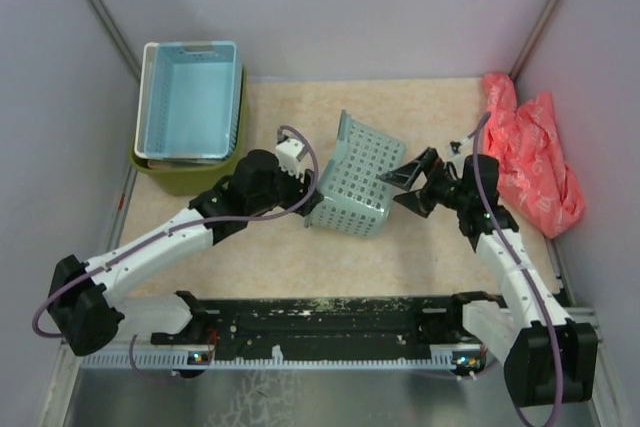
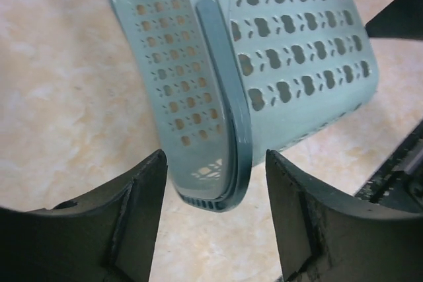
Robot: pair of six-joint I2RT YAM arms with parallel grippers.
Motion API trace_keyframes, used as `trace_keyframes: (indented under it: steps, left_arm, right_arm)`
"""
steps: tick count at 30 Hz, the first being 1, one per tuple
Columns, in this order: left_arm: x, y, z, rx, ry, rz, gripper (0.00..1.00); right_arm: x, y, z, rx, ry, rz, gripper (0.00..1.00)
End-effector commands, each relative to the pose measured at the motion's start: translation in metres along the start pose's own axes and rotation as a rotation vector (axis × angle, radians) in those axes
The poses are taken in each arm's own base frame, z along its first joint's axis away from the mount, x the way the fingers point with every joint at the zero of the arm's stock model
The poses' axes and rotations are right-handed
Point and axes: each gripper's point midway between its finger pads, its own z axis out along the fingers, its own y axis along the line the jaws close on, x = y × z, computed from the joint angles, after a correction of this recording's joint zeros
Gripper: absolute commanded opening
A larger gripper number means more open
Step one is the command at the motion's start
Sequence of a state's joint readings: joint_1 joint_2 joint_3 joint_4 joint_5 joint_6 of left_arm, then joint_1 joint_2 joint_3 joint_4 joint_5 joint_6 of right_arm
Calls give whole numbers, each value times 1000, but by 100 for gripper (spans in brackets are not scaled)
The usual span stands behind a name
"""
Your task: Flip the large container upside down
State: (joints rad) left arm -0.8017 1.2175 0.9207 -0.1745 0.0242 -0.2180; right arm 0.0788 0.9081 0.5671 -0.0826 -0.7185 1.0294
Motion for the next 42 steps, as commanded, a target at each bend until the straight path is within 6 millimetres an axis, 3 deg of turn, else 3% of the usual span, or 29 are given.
trace_keyframes:
  steps: [1, 4, 8, 13, 17, 21, 29, 38, 40, 42]
  left_arm:
    - [-1, 33, -5, -149, -22, 18, 60]
    - [0, 42, -3, -175, -24, 5, 48]
    - [0, 42, 1, -171, -24, -9, 44]
    - [-2, 48, 7, -162, -44, -65, 25]
    - [-7, 58, 7, -93, -63, -171, 9]
    - [-9, 65, 6, 12, -72, -267, 1]
    - [4, 71, 24, 123, -19, -422, 0]
    - [13, 50, 72, 360, 58, -648, 0]
    - [10, 47, 84, 380, 68, -646, 8]
    - [8, 45, 98, 351, 93, -584, 27]
  right_arm:
    - [-35, 5, 1, 126, -82, -148, 95]
    - [-54, -5, 4, 200, -144, -165, 95]
    - [-76, -19, 6, 233, -202, -126, 95]
    - [-97, -34, 9, 163, -240, -1, 94]
    - [-104, -34, 16, 116, -253, 49, 93]
    - [-107, -26, 21, 56, -251, 49, 91]
    - [-98, -22, 13, 72, -232, -3, 90]
    - [-126, 17, -44, 275, -409, -309, 90]
    - [-130, 23, -56, 316, -436, -363, 90]
    - [-132, 28, -65, 349, -447, -416, 89]
